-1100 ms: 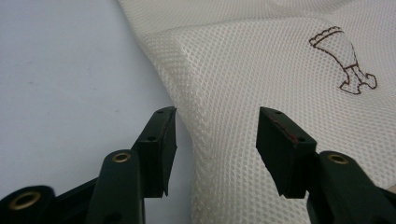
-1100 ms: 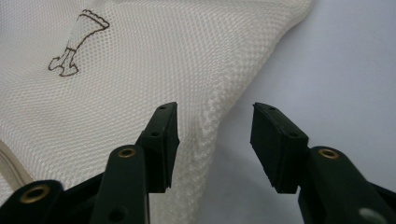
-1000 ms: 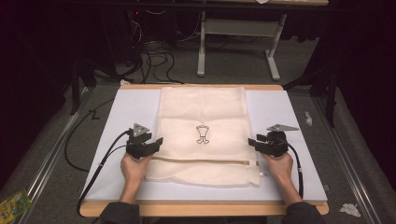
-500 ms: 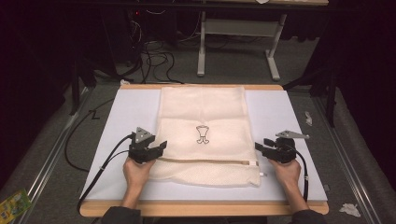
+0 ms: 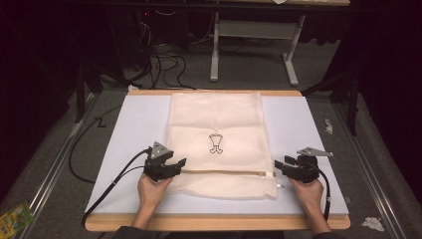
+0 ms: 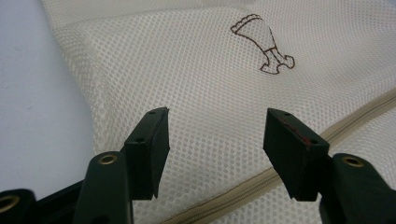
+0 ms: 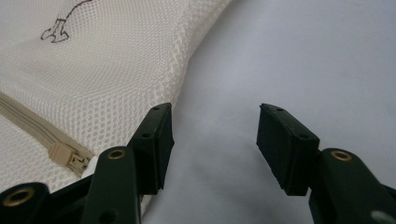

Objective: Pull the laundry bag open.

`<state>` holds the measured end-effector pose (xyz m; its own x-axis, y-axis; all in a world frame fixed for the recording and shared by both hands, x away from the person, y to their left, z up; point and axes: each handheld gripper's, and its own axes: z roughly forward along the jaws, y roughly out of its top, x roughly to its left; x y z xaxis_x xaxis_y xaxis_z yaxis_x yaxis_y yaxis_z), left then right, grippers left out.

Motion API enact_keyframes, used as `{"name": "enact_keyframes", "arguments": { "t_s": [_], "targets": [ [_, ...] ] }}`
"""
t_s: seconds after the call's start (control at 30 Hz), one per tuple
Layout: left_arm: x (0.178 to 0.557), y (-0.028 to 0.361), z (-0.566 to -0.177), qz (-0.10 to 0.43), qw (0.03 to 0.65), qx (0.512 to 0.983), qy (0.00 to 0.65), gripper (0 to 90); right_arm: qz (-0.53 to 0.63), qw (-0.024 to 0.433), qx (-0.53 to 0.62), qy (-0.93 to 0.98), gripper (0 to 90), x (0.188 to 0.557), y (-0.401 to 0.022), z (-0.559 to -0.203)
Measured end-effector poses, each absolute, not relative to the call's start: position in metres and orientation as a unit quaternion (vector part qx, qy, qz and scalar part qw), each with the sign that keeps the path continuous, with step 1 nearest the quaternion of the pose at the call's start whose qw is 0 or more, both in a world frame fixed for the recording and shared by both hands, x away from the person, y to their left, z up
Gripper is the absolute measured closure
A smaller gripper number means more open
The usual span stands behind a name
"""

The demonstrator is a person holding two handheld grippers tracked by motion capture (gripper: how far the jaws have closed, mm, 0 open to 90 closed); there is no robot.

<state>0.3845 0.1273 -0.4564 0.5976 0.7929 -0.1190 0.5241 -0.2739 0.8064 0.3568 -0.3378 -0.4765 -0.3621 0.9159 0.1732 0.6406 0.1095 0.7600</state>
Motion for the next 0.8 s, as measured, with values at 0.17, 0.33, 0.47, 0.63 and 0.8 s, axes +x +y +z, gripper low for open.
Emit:
{"name": "enact_keyframes", "arguments": {
  "t_s": [0.17, 0.33, 0.47, 0.63, 0.8],
  "targets": [
    [0.379, 0.109, -0.454, 0.164, 0.419, 0.799, 0.400, 40.7, 0.400, 0.172, 0.531, 0.727, 47.7, 0.353, -0.336, -0.477],
    [0.372, 0.085, -0.449, 0.158, 0.425, 0.808, 0.377, 40.1, 0.403, 0.161, 0.523, 0.733, 49.9, 0.352, -0.334, -0.477],
    [0.367, 0.055, -0.447, 0.145, 0.429, 0.818, 0.353, 40.1, 0.413, 0.157, 0.513, 0.736, 51.6, 0.349, -0.331, -0.474],
    [0.367, 0.029, -0.445, 0.130, 0.435, 0.825, 0.336, 40.1, 0.415, 0.147, 0.507, 0.741, 53.3, 0.351, -0.326, -0.473],
    [0.366, 0.012, -0.443, 0.106, 0.444, 0.826, 0.330, 43.4, 0.415, 0.140, 0.503, 0.745, 59.2, 0.355, -0.319, -0.471]
  ]
}}
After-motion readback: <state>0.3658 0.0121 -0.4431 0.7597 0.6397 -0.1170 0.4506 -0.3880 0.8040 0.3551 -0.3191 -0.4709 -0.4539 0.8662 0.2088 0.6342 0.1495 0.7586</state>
